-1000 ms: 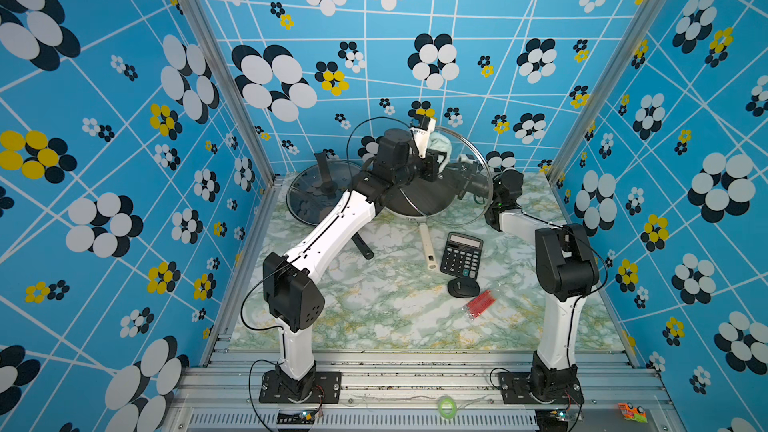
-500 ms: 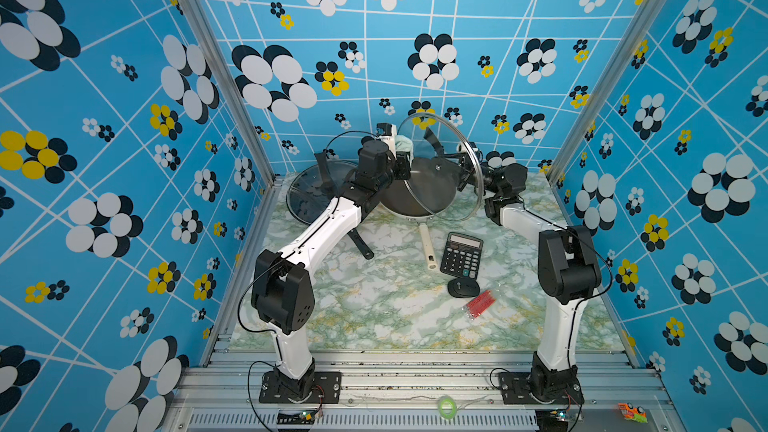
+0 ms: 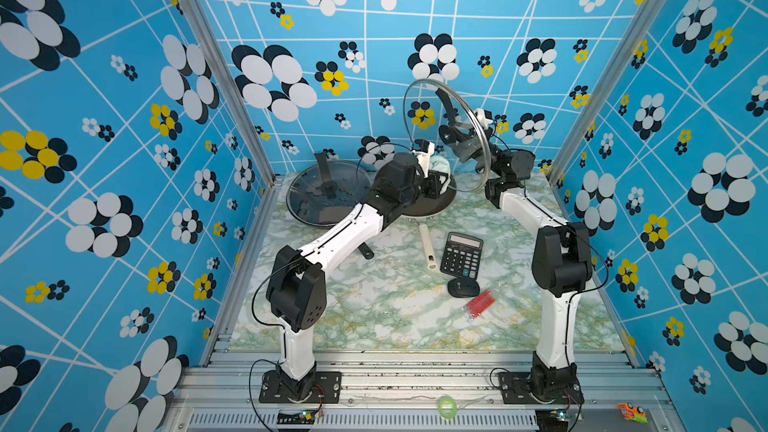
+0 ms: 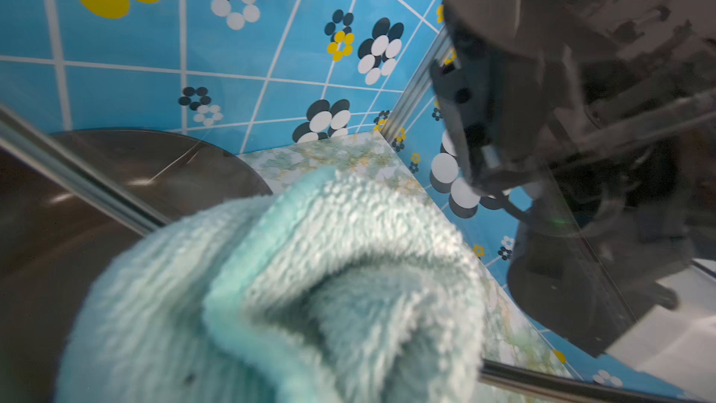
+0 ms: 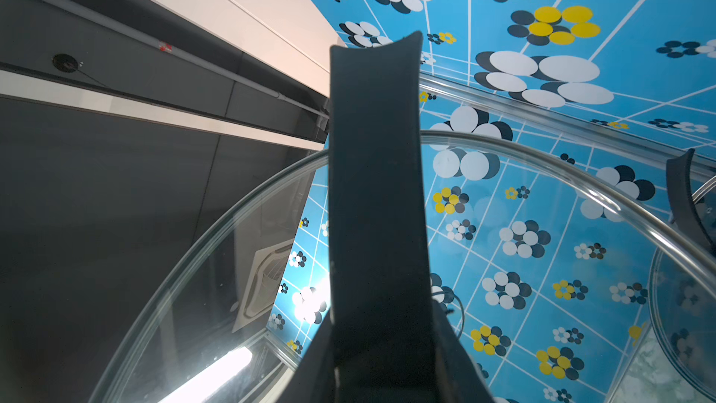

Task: Wipe the pot lid with a cloth
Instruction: Wipe the pot lid.

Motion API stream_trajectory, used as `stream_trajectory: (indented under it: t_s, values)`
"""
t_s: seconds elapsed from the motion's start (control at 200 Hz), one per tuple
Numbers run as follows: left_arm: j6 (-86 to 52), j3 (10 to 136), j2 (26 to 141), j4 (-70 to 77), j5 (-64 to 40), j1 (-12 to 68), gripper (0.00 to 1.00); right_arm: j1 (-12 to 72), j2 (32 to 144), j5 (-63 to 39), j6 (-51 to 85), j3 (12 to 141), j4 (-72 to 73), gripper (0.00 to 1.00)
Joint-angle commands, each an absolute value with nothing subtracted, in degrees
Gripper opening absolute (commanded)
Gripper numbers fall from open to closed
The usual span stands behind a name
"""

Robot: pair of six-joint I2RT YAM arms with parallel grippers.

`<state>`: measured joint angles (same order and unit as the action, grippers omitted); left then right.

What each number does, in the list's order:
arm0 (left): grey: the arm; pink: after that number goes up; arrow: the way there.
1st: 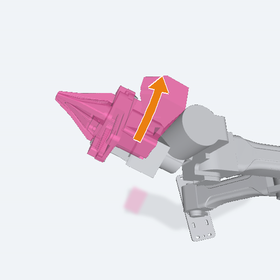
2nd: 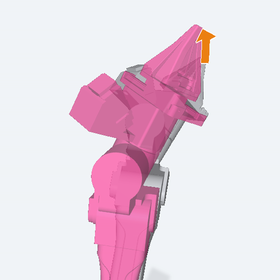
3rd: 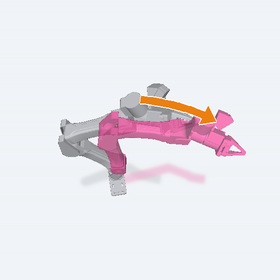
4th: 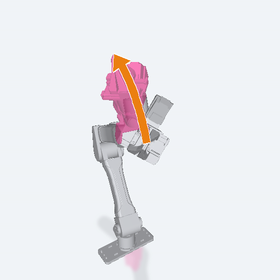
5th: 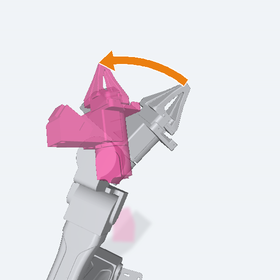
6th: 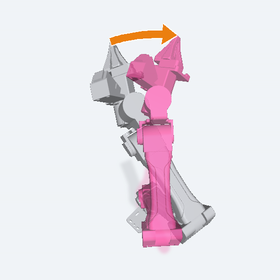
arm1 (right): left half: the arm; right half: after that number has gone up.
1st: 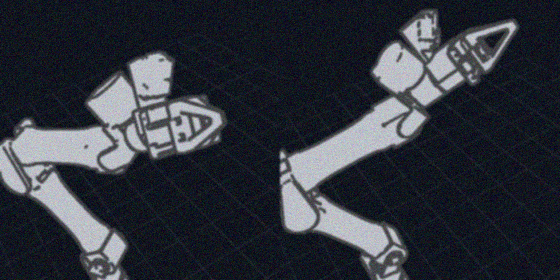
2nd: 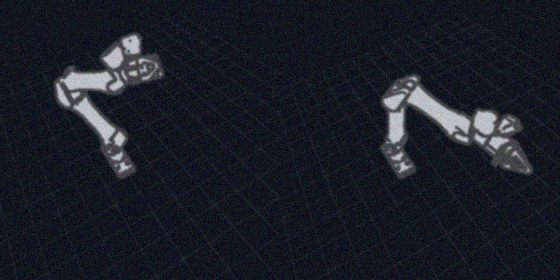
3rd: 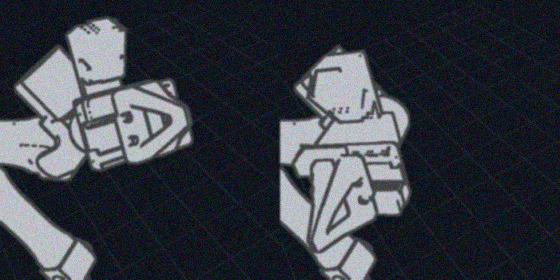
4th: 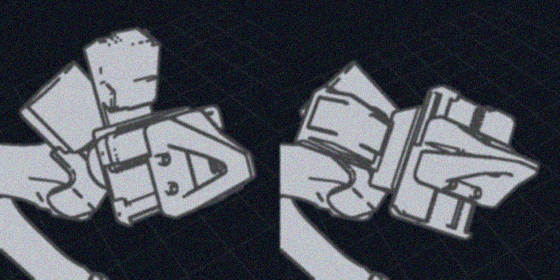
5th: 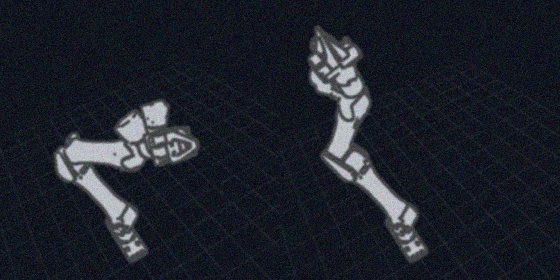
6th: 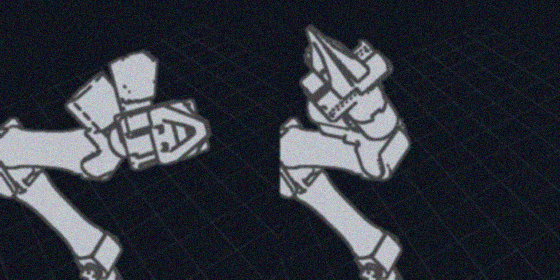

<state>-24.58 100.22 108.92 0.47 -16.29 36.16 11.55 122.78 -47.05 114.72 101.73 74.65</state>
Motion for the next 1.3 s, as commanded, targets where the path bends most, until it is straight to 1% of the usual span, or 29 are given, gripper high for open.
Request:
stream_trajectory:
  t_s: [0.0,0.155,0.225,0.325,0.405,0.53,0.655,0.83,0.954,1.059,1.219,1.294]
  values:
    - [-21.66,107.83,109.29,0.26,-27.95,39.2,0.0,12.85,122.87,-39.9,113.42,103.88,78.87,0.0]
    - [-20.06,116.22,109.19,-1.36,-33.95,40.0,0.0,12.83,124.05,-38.92,111.77,101.05,78.12,0.0]
    - [-19.59,117.75,108.41,-0.85,-34.5,39.73,0.0,12.8,124.28,-39.03,111.81,100.23,78.62,0.0]
    - [-17.94,118.02,106.49,-0.59,-30.38,38.76,0.0,12.83,123.92,-40.05,111.71,98.58,79.15,0.0]
    - [-16.99,118.48,106.3,-2.01,-24.8,37.36,0.0,12.92,122.45,-40.72,111.89,96.64,80.18,0.0]
    - [-18.42,118.56,106.29,-4.03,-19.82,35.08,0.0,13.07,119.24,-40.37,111.62,92.46,80.52,0.0]
    - [-18.02,114.96,106.29,-4.31,-12.94,33.31,0.0,13.52,116.22,-40.9,111.45,89.99,80.56,0.0]
    - [-22.7,106.18,106.28,3.02,-10.78,30.8,0.0,13.48,114.51,-41.44,112.66,91.33,80.51,0.0]
    - [-24.56,107.17,109.16,4.18,-11.55,31.3,0.0,13.49,115.87,-39.93,113.92,94.64,80.51,0.0]
    - [-26.9,107.41,110.68,5.34,-16.96,32.84,0.0,13.48,117.2,-38.65,113.68,96.92,80.51,0.0]
    - [-23.24,107.33,108.43,6.44,-21.52,36.65,0.0,13.47,119.62,-37.13,114.0,98.67,80.51,0.0]
    - [-20.57,108.59,107.1,4.98,-20.0,37.1,0.0,13.52,120.05,-37.5,113.79,98.57,80.46,0.0]
